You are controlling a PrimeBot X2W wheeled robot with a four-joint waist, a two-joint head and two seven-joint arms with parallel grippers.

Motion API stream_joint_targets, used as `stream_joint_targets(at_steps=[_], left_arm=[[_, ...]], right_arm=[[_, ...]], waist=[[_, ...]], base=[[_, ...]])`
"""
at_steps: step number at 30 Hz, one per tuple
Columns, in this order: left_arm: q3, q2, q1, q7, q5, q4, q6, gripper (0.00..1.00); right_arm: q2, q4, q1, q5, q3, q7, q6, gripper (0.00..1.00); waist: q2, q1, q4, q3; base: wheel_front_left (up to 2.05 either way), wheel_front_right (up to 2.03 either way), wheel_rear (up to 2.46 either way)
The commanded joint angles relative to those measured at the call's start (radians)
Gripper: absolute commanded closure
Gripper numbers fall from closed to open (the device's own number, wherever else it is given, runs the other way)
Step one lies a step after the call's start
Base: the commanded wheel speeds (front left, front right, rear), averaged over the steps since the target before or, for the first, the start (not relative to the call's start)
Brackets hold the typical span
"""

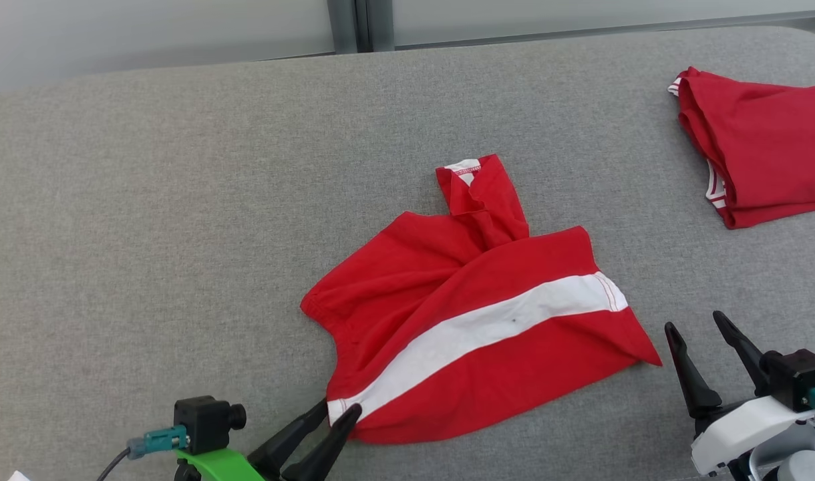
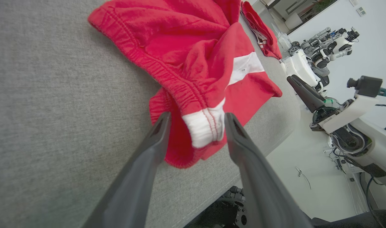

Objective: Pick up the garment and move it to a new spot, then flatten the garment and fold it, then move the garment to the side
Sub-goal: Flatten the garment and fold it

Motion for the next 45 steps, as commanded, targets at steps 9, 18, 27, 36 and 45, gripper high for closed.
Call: stream_joint_targets(at_steps=[9,18,27,36,45], left_arm=[[-0.029,0.033,-0.045,0.008,-0.035,0.018,-0.002,1.0],[-0.019,0.072,-0.045,-0.014,-0.014,0.019,-0.003,1.0],[-0.029,0.055,-0.081,-0.018,0.003,0.027,-0.003,1.0],[-0.046,0.042,-0.105,-0.039,0.011,0.042,-0.003,1.0],[-0.053,0.053,-0.132,-0.06,0.026,0.04,-0.003,1.0]], right_arm=[[-0.007,-0.022,-0.028,0.032,0.016,-0.002,-0.002,0.0],[-0.082,-0.04,-0.148,0.389,0.213,0.085,-0.002,0.0],[-0.214,-0.035,-0.246,0.668,0.38,0.247,-0.002,0.15],[-0.257,-0.024,-0.269,0.768,0.468,0.231,-0.002,0.88],[-0.285,-0.035,-0.317,0.795,0.537,0.157,-0.002,1.0]], waist=[[0.0,0.0,-0.004,0.013],[0.0,0.0,0.01,0.018],[0.0,0.0,0.059,0.033],[0.0,0.0,0.081,0.055],[0.0,0.0,0.079,0.061]], base=[[0.0,0.0,0.0],[0.0,0.0,0.0],[0.0,0.0,0.0],[0.0,0.0,0.0],[0.0,0.0,0.0]])
